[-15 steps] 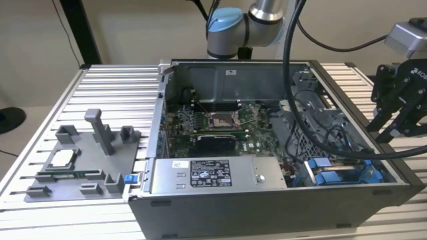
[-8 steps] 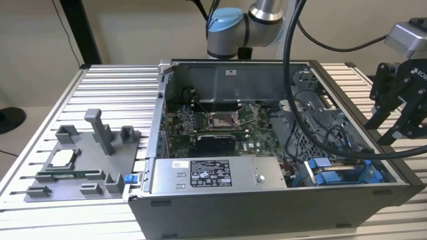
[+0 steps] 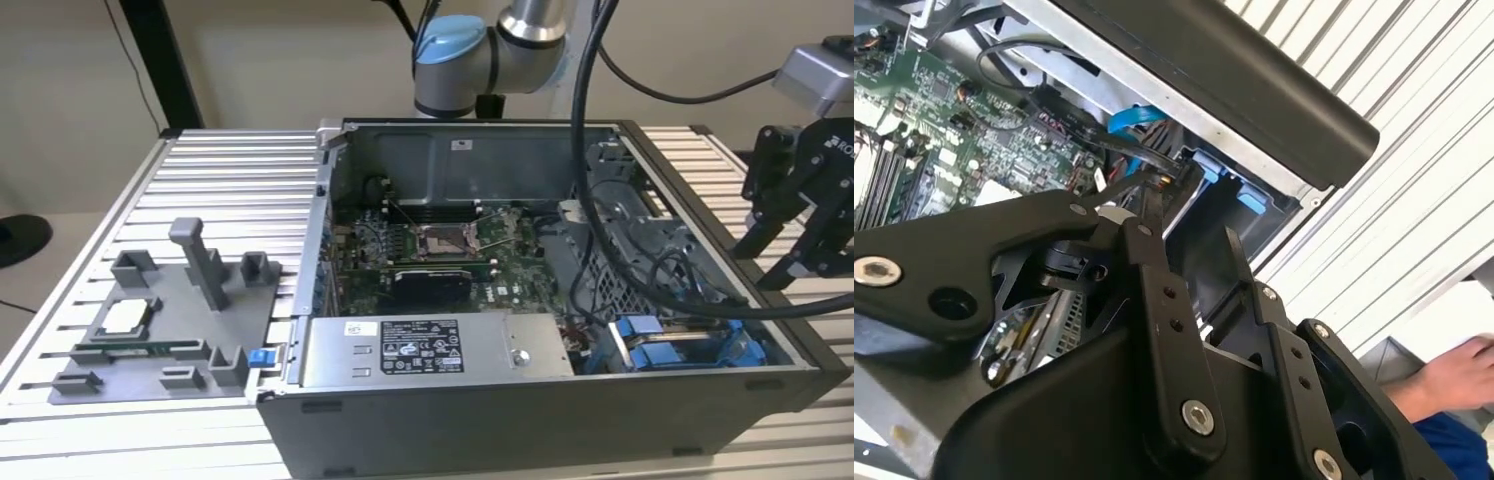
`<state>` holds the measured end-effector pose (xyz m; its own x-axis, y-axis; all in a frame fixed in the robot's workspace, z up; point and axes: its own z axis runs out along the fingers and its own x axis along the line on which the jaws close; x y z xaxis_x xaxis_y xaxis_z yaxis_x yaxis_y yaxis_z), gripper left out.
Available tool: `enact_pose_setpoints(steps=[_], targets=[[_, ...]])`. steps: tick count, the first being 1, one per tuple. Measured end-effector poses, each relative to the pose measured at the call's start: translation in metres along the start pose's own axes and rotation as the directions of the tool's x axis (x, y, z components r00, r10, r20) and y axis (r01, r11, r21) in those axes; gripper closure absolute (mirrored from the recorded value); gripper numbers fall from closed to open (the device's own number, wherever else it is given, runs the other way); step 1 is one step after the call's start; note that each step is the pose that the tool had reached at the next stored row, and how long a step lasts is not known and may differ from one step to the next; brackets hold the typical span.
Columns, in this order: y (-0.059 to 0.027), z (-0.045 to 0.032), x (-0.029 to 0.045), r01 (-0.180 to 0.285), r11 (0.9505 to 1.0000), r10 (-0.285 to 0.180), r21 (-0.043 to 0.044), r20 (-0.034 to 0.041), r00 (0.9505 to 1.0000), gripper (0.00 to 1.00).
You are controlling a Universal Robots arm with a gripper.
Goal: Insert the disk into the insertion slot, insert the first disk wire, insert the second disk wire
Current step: 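Insert the second disk wire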
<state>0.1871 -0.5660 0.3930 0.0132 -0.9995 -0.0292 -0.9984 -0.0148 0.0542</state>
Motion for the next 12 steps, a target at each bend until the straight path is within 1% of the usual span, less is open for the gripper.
enact_pose_setpoints(steps=[2, 5, 8, 10, 12], targets=[[-0.0053, -0.0001, 0.0, 0.0, 1.0, 0.0, -0.0053, -0.0001, 1.0, 0.0], [-0.0116, 0.0019, 0.0005, 0.0, 0.9998, 0.0, -0.0175, 0.0008, 1.0, 0.0], [-0.0132, 0.0047, 0.0029, -0.001, 0.9997, 0.001, -0.0259, 0.0027, 1.0, 0.0], [-0.0133, 0.0064, 0.0068, -0.001, 0.9995, 0.001, -0.0309, 0.0044, 1.0, 0.0], [-0.0134, 0.0077, 0.0111, 0.0, 0.9994, 0.001, -0.034, 0.0066, 1.0, 0.0]])
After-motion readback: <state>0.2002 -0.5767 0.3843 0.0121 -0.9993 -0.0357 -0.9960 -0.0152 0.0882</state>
